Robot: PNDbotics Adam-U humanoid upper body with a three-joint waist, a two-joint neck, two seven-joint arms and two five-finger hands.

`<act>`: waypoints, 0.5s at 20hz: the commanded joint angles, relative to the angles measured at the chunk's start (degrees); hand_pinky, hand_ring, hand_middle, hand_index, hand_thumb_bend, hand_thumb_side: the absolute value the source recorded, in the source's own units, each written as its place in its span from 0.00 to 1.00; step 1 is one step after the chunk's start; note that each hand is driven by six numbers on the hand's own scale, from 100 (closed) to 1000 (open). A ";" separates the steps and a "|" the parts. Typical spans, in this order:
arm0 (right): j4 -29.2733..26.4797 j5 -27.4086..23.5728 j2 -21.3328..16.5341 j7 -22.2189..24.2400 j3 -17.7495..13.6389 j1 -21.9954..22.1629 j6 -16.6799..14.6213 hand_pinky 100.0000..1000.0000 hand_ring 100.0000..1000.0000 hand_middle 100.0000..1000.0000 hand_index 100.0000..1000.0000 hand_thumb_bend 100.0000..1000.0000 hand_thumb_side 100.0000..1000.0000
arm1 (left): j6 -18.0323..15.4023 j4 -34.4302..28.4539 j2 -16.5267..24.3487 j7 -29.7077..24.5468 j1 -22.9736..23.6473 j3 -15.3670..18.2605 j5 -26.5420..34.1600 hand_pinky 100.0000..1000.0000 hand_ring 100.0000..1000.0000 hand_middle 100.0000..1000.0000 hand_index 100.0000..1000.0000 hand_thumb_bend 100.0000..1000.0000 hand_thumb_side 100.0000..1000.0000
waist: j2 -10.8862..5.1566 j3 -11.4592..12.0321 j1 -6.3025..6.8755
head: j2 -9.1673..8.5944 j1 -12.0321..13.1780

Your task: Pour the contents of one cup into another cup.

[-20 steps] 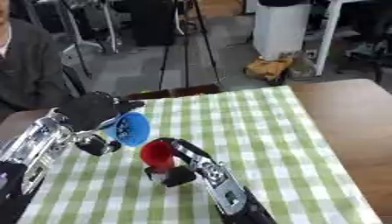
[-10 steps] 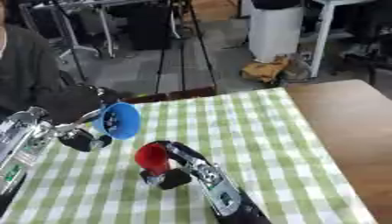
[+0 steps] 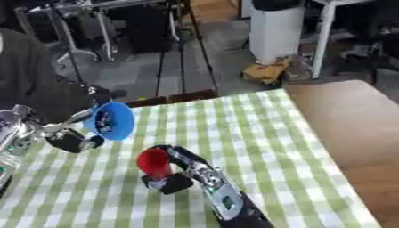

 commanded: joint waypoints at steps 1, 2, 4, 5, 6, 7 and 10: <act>-0.38 0.53 -0.37 -0.17 -0.37 -1.09 -0.22 0.80 0.79 0.66 0.81 0.09 0.06 | -0.04 -1.30 1.66 -0.35 -1.00 0.71 0.13 0.64 0.37 0.24 0.54 0.35 0.00 | -1.07 0.21 -0.04 | -0.81 -0.18; -0.32 0.59 -0.38 -0.21 -0.40 -1.09 -0.22 0.80 0.79 0.66 0.81 0.09 0.06 | -0.07 -1.33 1.69 -0.41 -1.00 0.72 0.07 0.64 0.36 0.24 0.54 0.34 0.00 | -1.08 0.22 -0.02 | -0.82 -0.16; -0.19 0.75 -0.38 -0.28 -0.44 -1.08 -0.22 0.80 0.79 0.66 0.81 0.09 0.06 | -0.16 -1.39 1.74 -0.61 -1.03 0.78 -0.09 0.64 0.36 0.24 0.54 0.34 0.00 | -1.09 0.24 0.02 | -0.83 -0.13; -0.13 0.82 -0.37 -0.30 -0.46 -1.07 -0.23 0.80 0.79 0.66 0.81 0.09 0.06 | -0.23 -1.44 1.76 -0.73 -1.04 0.82 -0.18 0.64 0.36 0.24 0.54 0.34 0.00 | -1.10 0.23 0.03 | -0.85 -0.13; -0.06 0.89 -0.37 -0.33 -0.48 -1.06 -0.24 0.80 0.79 0.66 0.81 0.09 0.06 | -0.29 -1.49 1.77 -0.84 -1.06 0.86 -0.26 0.64 0.36 0.24 0.54 0.34 0.00 | -1.10 0.23 0.03 | -0.88 -0.14; 0.02 0.97 -0.36 -0.36 -0.50 -1.05 -0.24 0.80 0.79 0.66 0.81 0.09 0.06 | -0.37 -1.54 1.77 -0.98 -1.08 0.91 -0.35 0.64 0.36 0.24 0.54 0.34 0.00 | -1.11 0.23 0.03 | -0.90 -0.13; 0.16 1.13 -0.35 -0.47 -0.57 -1.02 -0.26 0.80 0.79 0.66 0.81 0.09 0.06 | -0.40 -1.77 1.80 -1.15 -1.08 1.10 -0.52 0.64 0.36 0.23 0.54 0.34 0.00 | -1.13 0.22 -0.01 | -0.93 -0.22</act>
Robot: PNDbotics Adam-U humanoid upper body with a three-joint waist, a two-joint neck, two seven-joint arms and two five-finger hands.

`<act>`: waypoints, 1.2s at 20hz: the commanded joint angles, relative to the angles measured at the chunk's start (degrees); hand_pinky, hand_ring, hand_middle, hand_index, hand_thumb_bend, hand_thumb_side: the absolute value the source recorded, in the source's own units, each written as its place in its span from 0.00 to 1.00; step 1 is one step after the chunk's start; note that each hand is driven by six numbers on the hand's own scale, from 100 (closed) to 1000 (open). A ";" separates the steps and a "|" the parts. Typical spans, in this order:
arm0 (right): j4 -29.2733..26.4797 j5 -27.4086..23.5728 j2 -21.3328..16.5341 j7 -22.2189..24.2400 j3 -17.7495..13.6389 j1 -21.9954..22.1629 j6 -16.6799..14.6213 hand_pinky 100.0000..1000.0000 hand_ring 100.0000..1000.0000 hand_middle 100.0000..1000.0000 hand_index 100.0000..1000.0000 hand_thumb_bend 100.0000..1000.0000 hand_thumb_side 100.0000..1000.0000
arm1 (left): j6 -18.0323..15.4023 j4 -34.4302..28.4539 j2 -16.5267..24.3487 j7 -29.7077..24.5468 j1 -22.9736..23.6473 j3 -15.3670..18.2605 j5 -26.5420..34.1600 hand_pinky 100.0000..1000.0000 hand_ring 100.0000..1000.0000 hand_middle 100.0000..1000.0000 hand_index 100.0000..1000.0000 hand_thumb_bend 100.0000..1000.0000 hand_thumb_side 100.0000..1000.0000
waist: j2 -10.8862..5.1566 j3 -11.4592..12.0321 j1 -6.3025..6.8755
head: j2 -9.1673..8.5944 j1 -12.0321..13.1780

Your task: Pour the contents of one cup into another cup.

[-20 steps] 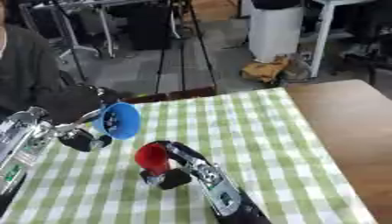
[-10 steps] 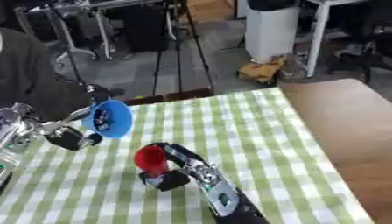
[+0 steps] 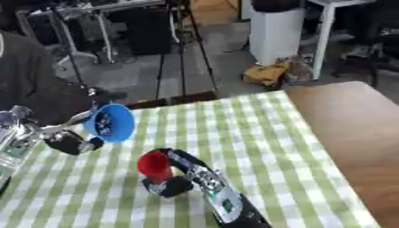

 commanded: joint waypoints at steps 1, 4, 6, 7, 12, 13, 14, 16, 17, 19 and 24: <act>-0.33 0.34 -0.34 -0.27 -0.28 -1.02 -0.14 0.80 0.79 0.66 0.81 0.09 0.06 | -0.01 -1.38 1.81 -0.30 -1.07 1.05 -0.28 0.64 0.36 0.23 0.54 0.34 0.00 | -1.05 0.13 -0.16 | -0.60 -0.18; -0.21 0.47 -0.33 -0.34 -0.33 -1.00 -0.16 0.80 0.79 0.66 0.81 0.09 0.06 | -0.10 -1.69 1.94 -0.47 -1.09 1.17 -0.63 0.64 0.36 0.23 0.54 0.35 0.00 | -1.05 0.15 -0.18 | -0.75 -0.30; -0.15 0.53 -0.33 -0.40 -0.36 -0.98 -0.16 0.80 0.79 0.66 0.81 0.09 0.06 | -0.26 -2.05 2.06 -0.56 -1.10 1.22 -1.37 0.65 0.35 0.22 0.54 0.36 0.00 | -1.05 0.17 -0.18 | -0.83 -0.39; -0.13 0.57 -0.33 -0.42 -0.37 -0.97 -0.15 0.80 0.79 0.66 0.81 0.09 0.06 | -0.47 -2.20 2.12 -0.68 -1.10 1.19 -1.75 0.65 0.35 0.22 0.54 0.36 0.00 | -1.04 0.17 -0.18 | -0.88 -0.47; -0.05 0.71 -0.32 -0.51 -0.41 -0.92 -0.13 0.80 0.78 0.66 0.81 0.09 0.06 | -1.93 -2.66 2.27 -1.55 -1.24 0.79 -3.76 0.66 0.35 0.22 0.54 0.39 0.00 | -1.05 0.17 -0.15 | -1.12 -0.69; -0.05 0.73 -0.31 -0.52 -0.40 -0.92 -0.13 0.80 0.78 0.66 0.81 0.09 0.06 | -2.28 -2.79 2.27 -1.74 -1.28 0.63 -4.15 0.66 0.35 0.21 0.54 0.40 0.00 | -1.06 0.18 -0.14 | -1.18 -0.73; -0.04 0.74 -0.30 -0.53 -0.40 -0.92 -0.13 0.80 0.78 0.66 0.81 0.09 0.06 | -2.59 -2.92 2.24 -1.91 -1.31 0.51 -4.52 0.67 0.35 0.21 0.54 0.40 0.00 | -1.06 0.18 -0.14 | -1.21 -0.75; -0.02 0.78 -0.28 -0.57 -0.41 -0.92 -0.12 0.80 0.78 0.66 0.81 0.08 0.06 | -3.12 -3.19 2.15 -2.22 -1.37 0.26 -5.30 0.67 0.35 0.21 0.54 0.41 0.00 | -1.07 0.17 -0.13 | -1.26 -0.69; 0.01 0.82 -0.28 -0.58 -0.41 -0.90 -0.10 0.80 0.78 0.66 0.81 0.08 0.06 | -3.40 -3.29 2.10 -2.38 -1.39 0.07 -5.61 0.67 0.35 0.21 0.54 0.41 0.00 | -1.08 0.16 -0.12 | -1.29 -0.61; 0.07 0.89 -0.28 -0.62 -0.43 -0.89 -0.08 0.80 0.78 0.66 0.81 0.08 0.06 | -3.84 -3.48 2.01 -2.66 -1.45 -0.21 -6.18 0.67 0.35 0.21 0.54 0.42 0.00 | -1.09 0.14 -0.11 | -1.36 -0.51; 0.15 1.02 -0.25 -0.67 -0.43 -0.85 -0.06 0.80 0.78 0.66 0.81 0.08 0.06 | -4.84 -3.77 1.65 -3.28 -1.65 -0.77 -7.53 0.68 0.34 0.20 0.53 0.42 0.00 | -1.09 0.14 -0.05 | -1.54 -0.35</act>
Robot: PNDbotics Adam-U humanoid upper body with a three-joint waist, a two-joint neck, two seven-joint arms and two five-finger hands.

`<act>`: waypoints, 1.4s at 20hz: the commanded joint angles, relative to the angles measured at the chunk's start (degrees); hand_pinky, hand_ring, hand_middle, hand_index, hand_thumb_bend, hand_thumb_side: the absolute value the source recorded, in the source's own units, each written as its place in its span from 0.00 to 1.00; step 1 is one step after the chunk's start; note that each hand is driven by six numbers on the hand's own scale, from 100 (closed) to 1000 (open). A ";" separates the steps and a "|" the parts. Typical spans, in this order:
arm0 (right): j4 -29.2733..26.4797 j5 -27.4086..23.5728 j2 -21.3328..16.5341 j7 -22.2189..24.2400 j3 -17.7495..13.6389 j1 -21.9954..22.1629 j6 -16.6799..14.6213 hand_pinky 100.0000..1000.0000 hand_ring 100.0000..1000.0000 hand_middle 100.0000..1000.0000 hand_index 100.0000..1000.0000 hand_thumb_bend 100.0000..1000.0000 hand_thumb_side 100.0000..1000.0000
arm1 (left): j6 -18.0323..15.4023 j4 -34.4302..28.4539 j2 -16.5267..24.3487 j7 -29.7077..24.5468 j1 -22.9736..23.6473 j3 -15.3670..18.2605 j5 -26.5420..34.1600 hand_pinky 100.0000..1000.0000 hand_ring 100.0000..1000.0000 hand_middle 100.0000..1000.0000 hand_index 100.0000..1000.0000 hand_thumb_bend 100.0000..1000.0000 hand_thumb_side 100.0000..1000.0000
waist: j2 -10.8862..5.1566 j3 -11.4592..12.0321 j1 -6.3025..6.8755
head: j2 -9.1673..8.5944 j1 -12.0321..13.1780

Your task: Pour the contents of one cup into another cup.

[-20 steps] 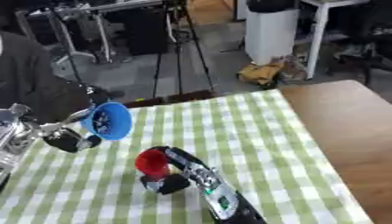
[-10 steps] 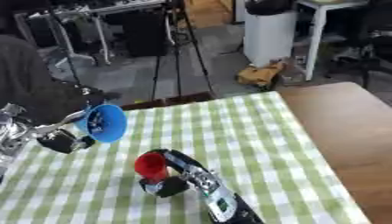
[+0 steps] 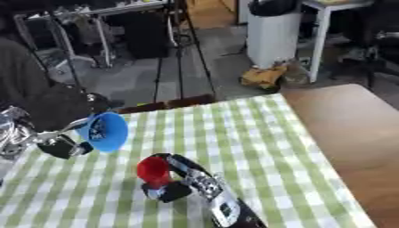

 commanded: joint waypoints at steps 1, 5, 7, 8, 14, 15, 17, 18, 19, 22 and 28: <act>-0.51 0.40 -0.25 -0.28 -0.38 -0.88 -0.08 0.80 0.78 0.66 0.81 0.08 0.06 | -0.73 -1.24 1.03 -0.37 -1.41 0.06 -0.81 0.68 0.34 0.20 0.53 0.42 0.00 | -1.04 0.04 -0.06 | -0.76 0.17; -0.42 0.57 -0.24 -0.32 -0.39 -0.79 -0.04 0.80 0.78 0.66 0.81 0.08 0.06 | -1.17 -1.57 0.69 -0.67 -1.51 -0.30 -1.44 0.68 0.34 0.20 0.53 0.43 0.00 | -1.02 0.01 0.05 | -0.81 0.36; -0.35 0.67 -0.23 -0.35 -0.41 -0.79 -0.03 0.80 0.78 0.66 0.81 0.08 0.06 | -1.28 -1.78 0.50 -0.67 -1.59 -0.44 -1.94 0.68 0.34 0.20 0.53 0.43 0.00 | -1.02 0.03 0.09 | -0.86 0.40; -0.33 0.72 -0.23 -0.36 -0.41 -0.80 -0.04 0.80 0.78 0.66 0.81 0.08 0.06 | -1.36 -1.78 0.37 -0.73 -1.61 -0.50 -2.11 0.68 0.34 0.20 0.53 0.43 0.00 | -1.01 0.04 0.11 | -0.88 0.43; -0.12 0.97 -0.07 -0.05 -0.13 -0.62 -0.13 0.80 0.78 0.66 0.81 0.08 0.06 | -1.59 -1.77 -0.62 -0.74 -2.00 -0.72 -3.33 0.69 0.33 0.19 0.53 0.43 0.00 | -0.97 0.11 0.15 | -0.95 0.63; -0.08 0.82 -0.01 0.10 -0.05 -0.58 -0.17 0.80 0.78 0.66 0.81 0.08 0.06 | -1.59 -1.78 -0.80 -0.67 -2.07 -0.73 -3.58 0.69 0.33 0.19 0.53 0.42 0.00 | -0.96 0.12 0.13 | -0.96 0.68; -0.12 0.89 0.08 0.36 0.20 -0.55 -0.30 0.80 0.78 0.66 0.81 0.07 0.06 | -1.62 -1.66 -1.26 -0.53 -2.20 -0.80 -4.15 0.69 0.33 0.19 0.53 0.42 0.00 | -0.92 0.16 0.10 | -0.99 0.80; -0.16 0.91 0.13 0.50 0.31 -0.53 -0.37 0.80 0.78 0.66 0.81 0.07 0.06 | -1.65 -1.58 -1.49 -0.45 -2.26 -0.85 -4.46 0.69 0.33 0.19 0.53 0.42 0.00 | -0.90 0.17 0.08 | -0.99 0.84; -0.20 0.91 0.25 0.65 0.42 -0.49 -0.43 0.80 0.78 0.66 0.81 0.07 0.06 | -1.71 -1.46 -1.80 -0.38 -2.30 -0.90 -4.72 0.69 0.33 0.19 0.53 0.42 0.00 | -0.87 0.18 0.04 | -0.96 0.92; -0.26 1.00 0.56 1.05 0.70 -0.36 -0.58 0.79 0.78 0.66 0.81 0.07 0.06 | -1.85 -1.07 -2.67 -0.12 -2.52 -1.02 -5.57 0.69 0.33 0.18 0.53 0.42 0.00 | -0.79 0.16 -0.06 | -0.96 1.17; -0.44 1.02 0.89 1.62 1.04 -0.27 -0.75 0.79 0.78 0.66 0.81 0.07 0.06 | -2.23 -0.25 -4.14 0.53 -2.92 -1.35 -7.45 0.69 0.32 0.18 0.53 0.42 0.00 | -0.73 0.03 -0.13 | -0.89 1.61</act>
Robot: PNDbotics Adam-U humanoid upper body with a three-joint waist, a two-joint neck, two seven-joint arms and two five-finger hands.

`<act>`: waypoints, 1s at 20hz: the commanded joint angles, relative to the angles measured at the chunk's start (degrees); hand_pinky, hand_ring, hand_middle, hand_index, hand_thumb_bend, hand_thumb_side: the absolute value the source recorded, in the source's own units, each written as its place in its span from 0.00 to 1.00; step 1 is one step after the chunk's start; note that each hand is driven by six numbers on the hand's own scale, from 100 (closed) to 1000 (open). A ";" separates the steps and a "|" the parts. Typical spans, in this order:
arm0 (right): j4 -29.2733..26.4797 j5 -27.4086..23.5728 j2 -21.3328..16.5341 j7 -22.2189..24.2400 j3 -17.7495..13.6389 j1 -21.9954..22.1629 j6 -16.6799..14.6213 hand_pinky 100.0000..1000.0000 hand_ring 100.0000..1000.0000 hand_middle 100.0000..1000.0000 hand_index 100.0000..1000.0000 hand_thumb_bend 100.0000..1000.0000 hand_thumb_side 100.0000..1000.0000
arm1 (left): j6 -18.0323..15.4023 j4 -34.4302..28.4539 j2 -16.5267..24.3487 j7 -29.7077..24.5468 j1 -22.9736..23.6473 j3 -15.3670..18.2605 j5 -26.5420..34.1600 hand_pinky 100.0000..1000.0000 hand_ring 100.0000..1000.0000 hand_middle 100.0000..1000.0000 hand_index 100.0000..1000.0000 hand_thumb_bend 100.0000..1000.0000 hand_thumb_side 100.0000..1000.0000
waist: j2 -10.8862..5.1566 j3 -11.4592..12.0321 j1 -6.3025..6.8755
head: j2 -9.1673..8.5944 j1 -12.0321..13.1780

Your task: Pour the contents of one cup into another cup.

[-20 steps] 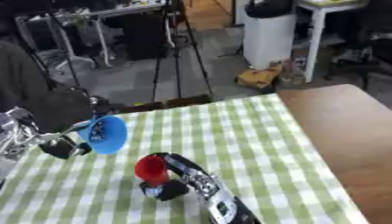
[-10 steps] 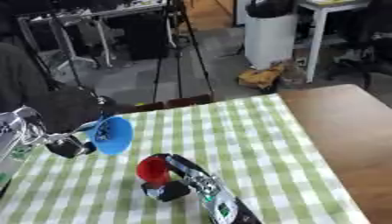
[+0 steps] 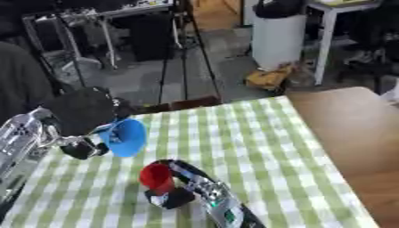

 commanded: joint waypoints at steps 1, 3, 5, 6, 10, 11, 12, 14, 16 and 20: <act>-0.85 0.46 0.39 0.40 0.27 -0.78 -0.13 0.79 0.78 0.66 0.81 0.07 0.06 | -0.19 -0.09 -0.22 0.59 -1.73 0.13 -1.01 0.69 0.32 0.18 0.53 0.42 0.00 | -0.75 -0.06 -0.26 | -0.60 0.36; -0.89 0.42 0.44 0.57 0.32 -0.73 -0.09 0.79 0.78 0.66 0.81 0.07 0.06 | -0.25 0.05 -0.67 0.79 -1.84 0.09 -1.26 0.69 0.32 0.18 0.53 0.42 0.00 | -0.75 -0.13 -0.25 | -0.63 0.46; -0.86 0.42 0.48 0.68 0.27 -0.71 -0.03 0.79 0.78 0.66 0.81 0.07 0.06 | -0.34 0.12 -1.02 0.90 -1.89 -0.02 -1.36 0.69 0.32 0.18 0.53 0.42 0.00 | -0.75 -0.20 -0.23 | -0.64 0.58; -0.86 0.41 0.48 0.70 0.22 -0.73 0.01 0.79 0.78 0.66 0.81 0.07 0.06 | -0.39 0.14 -1.17 0.93 -1.89 -0.08 -1.43 0.69 0.32 0.17 0.53 0.42 0.00 | -0.74 -0.24 -0.21 | -0.62 0.66; -0.97 0.18 0.39 0.69 0.00 -0.85 0.20 0.79 0.78 0.65 0.81 0.07 0.06 | -0.62 0.10 -1.66 1.11 -1.98 -0.41 -1.94 0.69 0.32 0.17 0.53 0.42 0.00 | -0.67 -0.33 -0.20 | -0.58 0.87; -1.00 0.12 0.36 0.69 -0.04 -0.87 0.25 0.79 0.78 0.65 0.81 0.07 0.06 | -0.68 0.04 -1.73 1.19 -1.98 -0.50 -2.14 0.69 0.32 0.17 0.53 0.42 0.00 | -0.65 -0.34 -0.21 | -0.55 0.91; -1.03 0.07 0.32 0.69 -0.07 -0.90 0.32 0.79 0.78 0.65 0.81 0.07 0.06 | -0.75 0.00 -1.77 1.26 -1.99 -0.61 -2.40 0.69 0.32 0.17 0.53 0.43 0.00 | -0.63 -0.36 -0.22 | -0.52 0.94; -1.08 -0.03 0.29 0.69 -0.12 -0.94 0.42 0.79 0.78 0.65 0.81 0.07 0.06 | -0.89 -0.02 -1.85 1.46 -1.98 -0.84 -3.00 0.70 0.32 0.17 0.53 0.43 0.00 | -0.58 -0.39 -0.23 | -0.51 0.97; -1.14 -0.11 0.25 0.69 -0.15 -0.95 0.50 0.79 0.78 0.65 0.81 0.07 0.06 | -1.16 0.01 -1.84 1.71 -2.01 -1.17 -3.63 0.70 0.32 0.17 0.53 0.44 0.00 | -0.57 -0.41 -0.21 | -0.43 1.00; -1.21 -0.18 0.22 0.62 -0.23 -0.94 0.64 0.79 0.78 0.65 0.80 0.07 0.06 | -1.70 0.18 -1.84 2.40 -2.01 -1.78 -5.23 0.70 0.31 0.16 0.53 0.46 0.00 | -0.58 -0.45 -0.15 | -0.37 0.99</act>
